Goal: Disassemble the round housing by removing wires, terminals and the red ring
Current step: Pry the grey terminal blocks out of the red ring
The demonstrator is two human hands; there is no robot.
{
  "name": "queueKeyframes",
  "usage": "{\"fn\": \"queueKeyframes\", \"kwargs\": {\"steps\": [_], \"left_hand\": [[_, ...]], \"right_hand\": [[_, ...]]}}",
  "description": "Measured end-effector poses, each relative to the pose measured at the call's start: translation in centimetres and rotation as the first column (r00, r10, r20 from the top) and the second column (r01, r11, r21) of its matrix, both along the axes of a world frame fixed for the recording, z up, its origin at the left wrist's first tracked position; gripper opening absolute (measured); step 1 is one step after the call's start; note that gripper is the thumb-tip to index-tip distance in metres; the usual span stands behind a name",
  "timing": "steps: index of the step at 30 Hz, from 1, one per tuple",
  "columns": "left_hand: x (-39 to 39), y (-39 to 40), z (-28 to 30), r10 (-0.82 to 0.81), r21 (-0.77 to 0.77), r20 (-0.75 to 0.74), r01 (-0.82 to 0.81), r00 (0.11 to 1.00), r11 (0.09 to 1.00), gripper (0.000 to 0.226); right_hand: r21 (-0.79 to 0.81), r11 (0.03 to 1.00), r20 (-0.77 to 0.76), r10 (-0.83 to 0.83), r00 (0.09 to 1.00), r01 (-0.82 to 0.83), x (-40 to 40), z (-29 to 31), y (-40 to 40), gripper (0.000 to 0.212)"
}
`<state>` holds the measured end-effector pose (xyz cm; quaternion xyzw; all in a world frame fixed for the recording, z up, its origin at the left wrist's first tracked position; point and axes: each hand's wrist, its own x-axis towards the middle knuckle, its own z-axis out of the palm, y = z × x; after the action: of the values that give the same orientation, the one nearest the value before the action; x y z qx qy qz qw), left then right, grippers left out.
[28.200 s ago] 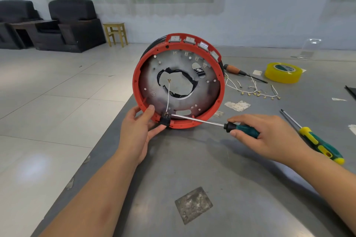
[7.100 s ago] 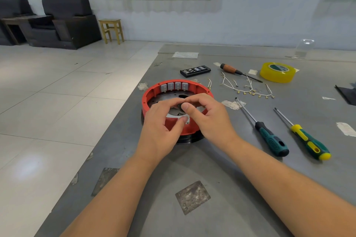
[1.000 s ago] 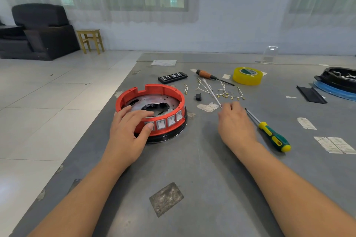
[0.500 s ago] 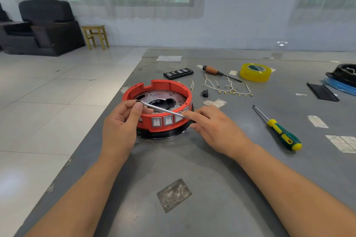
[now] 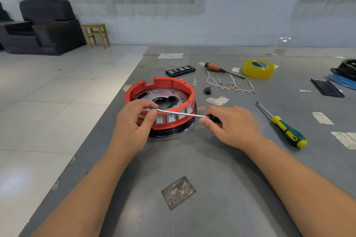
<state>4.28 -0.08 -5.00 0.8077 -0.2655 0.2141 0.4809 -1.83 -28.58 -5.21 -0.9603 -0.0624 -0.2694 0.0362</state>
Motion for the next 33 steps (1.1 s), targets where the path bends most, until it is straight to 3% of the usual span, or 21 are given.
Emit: {"fn": "queueKeyframes", "kwargs": {"steps": [4,7,18,33], "left_hand": [[0.7,0.2,-0.8,0.043,0.313,0.076,-0.064,0.996,0.948,0.036],[1.2,0.4,-0.9,0.058,0.407,0.143,-0.112,0.988,0.906,0.039],[1.2,-0.8,-1.1,0.214,0.313,0.146,-0.250,0.966,0.916,0.032],[1.3,-0.9,-0.5,0.238,0.362,0.077,-0.250,0.968,0.898,0.033]], "right_hand": [[-0.041,0.995,-0.021,-0.090,0.996,0.089,0.3,-0.6,-1.3,0.061],[-0.070,0.995,-0.009,-0.069,0.998,0.068,0.5,-1.1,-2.3,0.063],[-0.151,0.974,0.092,-0.159,0.983,0.172,0.2,-1.7,-2.4,0.054],[-0.133,0.957,0.037,-0.255,0.966,0.258,-1.3,-1.9,-0.3,0.063]]}}
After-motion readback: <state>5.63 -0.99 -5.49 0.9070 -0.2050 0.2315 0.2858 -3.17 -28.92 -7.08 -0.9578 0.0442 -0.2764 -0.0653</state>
